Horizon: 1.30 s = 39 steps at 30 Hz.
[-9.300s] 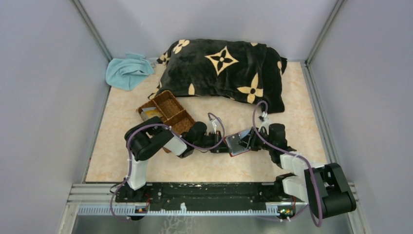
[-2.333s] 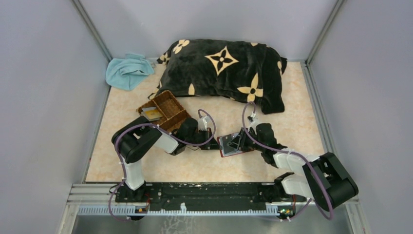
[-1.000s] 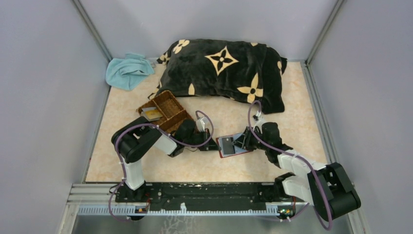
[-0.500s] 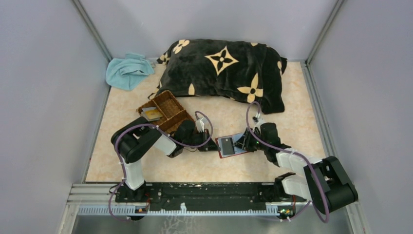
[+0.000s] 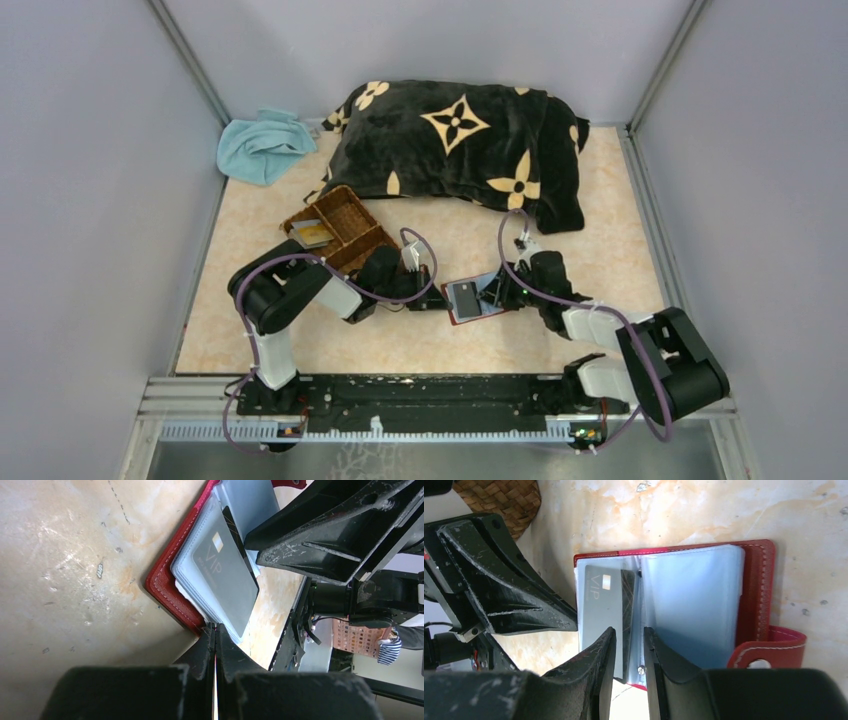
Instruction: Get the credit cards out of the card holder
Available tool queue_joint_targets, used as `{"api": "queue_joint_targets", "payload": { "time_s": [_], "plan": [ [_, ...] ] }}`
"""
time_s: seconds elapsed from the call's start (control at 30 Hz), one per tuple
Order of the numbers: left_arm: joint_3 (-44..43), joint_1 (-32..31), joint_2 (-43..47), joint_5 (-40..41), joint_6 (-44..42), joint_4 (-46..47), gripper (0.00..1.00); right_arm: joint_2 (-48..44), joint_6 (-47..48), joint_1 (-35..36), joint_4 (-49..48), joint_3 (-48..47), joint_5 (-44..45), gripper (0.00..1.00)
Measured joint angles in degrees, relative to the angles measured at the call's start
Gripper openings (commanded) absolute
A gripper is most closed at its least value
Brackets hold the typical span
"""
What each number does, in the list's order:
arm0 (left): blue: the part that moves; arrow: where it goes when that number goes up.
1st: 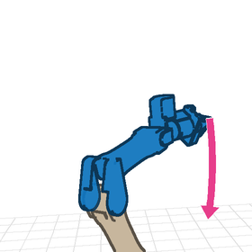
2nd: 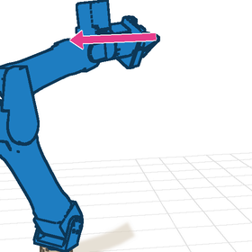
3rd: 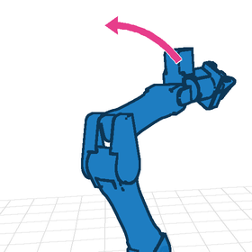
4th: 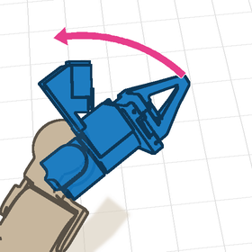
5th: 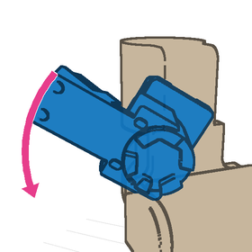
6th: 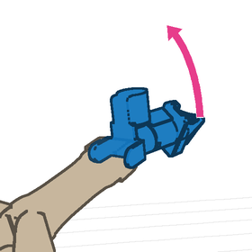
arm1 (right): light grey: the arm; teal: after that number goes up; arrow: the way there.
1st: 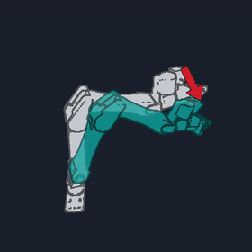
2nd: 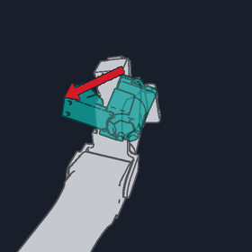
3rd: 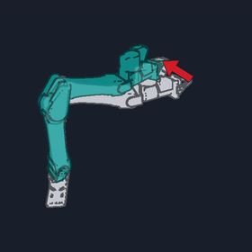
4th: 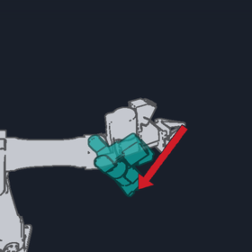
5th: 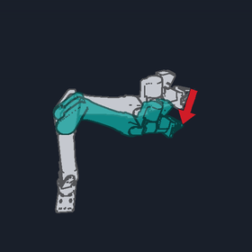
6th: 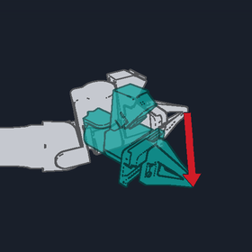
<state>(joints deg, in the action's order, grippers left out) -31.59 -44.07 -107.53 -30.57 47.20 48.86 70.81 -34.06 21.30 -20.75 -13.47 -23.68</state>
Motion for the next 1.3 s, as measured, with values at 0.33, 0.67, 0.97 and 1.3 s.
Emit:
{"api": "queue_joint_targets", "payload": {
  "time_s": [0.33,0.67,0.97,1.3],
  "plan": [
    [0.02,0.00,0.00,-0.15,0.02,0.00,0.00,0.26,-0.66,3.06,-0.63,-0.02,0.90,0.28],
    [0.04,0.09,0.00,-0.46,0.00,-0.02,0.00,1.99,-2.27,3.98,-3.52,-0.02,0.66,0.28],
    [0.09,0.09,0.00,-0.66,0.00,-0.07,0.00,-2.23,-3.65,5.84,-1.66,-0.17,0.24,0.28],
    [0.09,0.09,0.00,-0.66,0.00,-0.07,0.00,-1.31,-3.98,6.82,-1.25,-0.17,-0.15,0.28]
  ]
}}
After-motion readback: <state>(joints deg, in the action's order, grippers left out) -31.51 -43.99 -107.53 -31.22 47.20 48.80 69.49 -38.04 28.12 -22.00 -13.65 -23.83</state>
